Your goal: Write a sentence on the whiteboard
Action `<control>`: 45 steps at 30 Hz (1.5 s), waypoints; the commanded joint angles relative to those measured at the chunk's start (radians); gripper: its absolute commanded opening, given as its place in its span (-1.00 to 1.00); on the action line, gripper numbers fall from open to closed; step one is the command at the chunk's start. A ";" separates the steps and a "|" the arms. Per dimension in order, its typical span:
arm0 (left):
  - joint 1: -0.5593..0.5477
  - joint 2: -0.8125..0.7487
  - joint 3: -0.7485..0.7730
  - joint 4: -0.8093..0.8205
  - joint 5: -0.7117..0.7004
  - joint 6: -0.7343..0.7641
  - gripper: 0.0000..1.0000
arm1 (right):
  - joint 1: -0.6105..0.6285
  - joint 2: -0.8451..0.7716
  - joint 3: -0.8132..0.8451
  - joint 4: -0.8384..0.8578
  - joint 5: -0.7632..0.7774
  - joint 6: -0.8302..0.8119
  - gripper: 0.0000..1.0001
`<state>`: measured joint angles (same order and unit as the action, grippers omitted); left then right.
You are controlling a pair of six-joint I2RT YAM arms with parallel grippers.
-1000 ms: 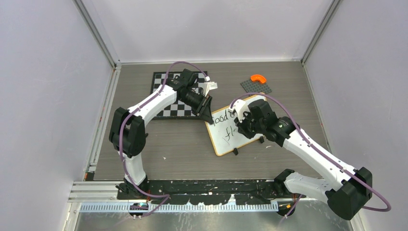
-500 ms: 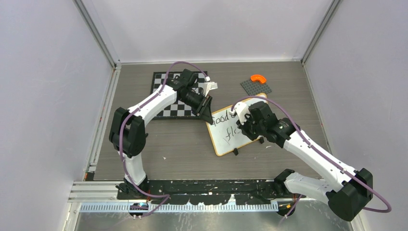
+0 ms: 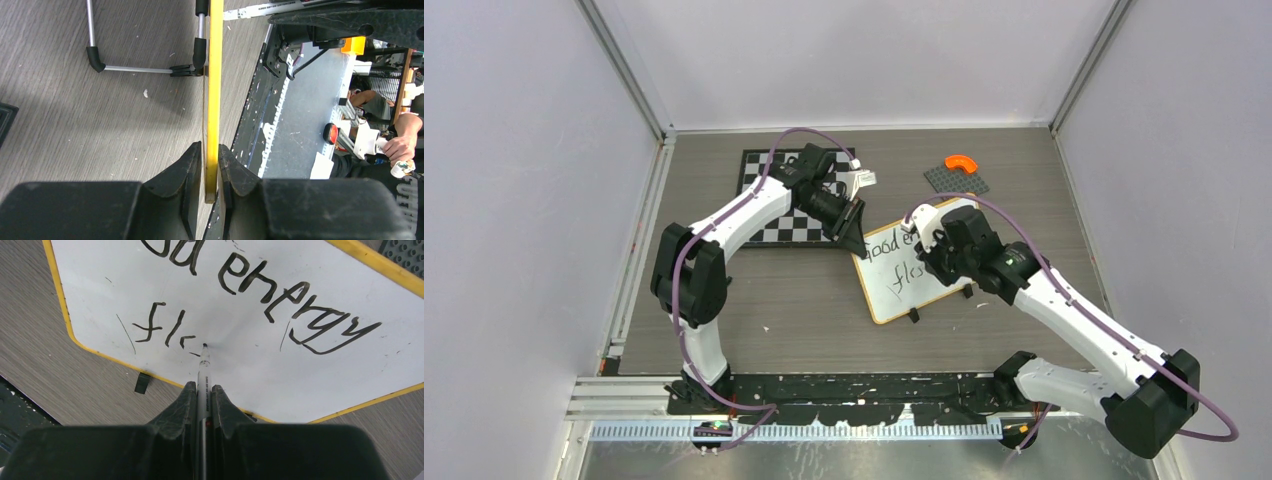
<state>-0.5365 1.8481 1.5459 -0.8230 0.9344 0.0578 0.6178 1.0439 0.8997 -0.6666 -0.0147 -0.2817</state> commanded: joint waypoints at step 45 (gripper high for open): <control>-0.004 -0.006 0.011 -0.001 0.013 0.014 -0.62 | -0.097 -0.003 0.009 0.027 -0.049 0.010 -0.99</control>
<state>-0.5365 1.8481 1.5459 -0.8272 0.9348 0.0601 0.5240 1.0473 0.9161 -0.6853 -0.0795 -0.2600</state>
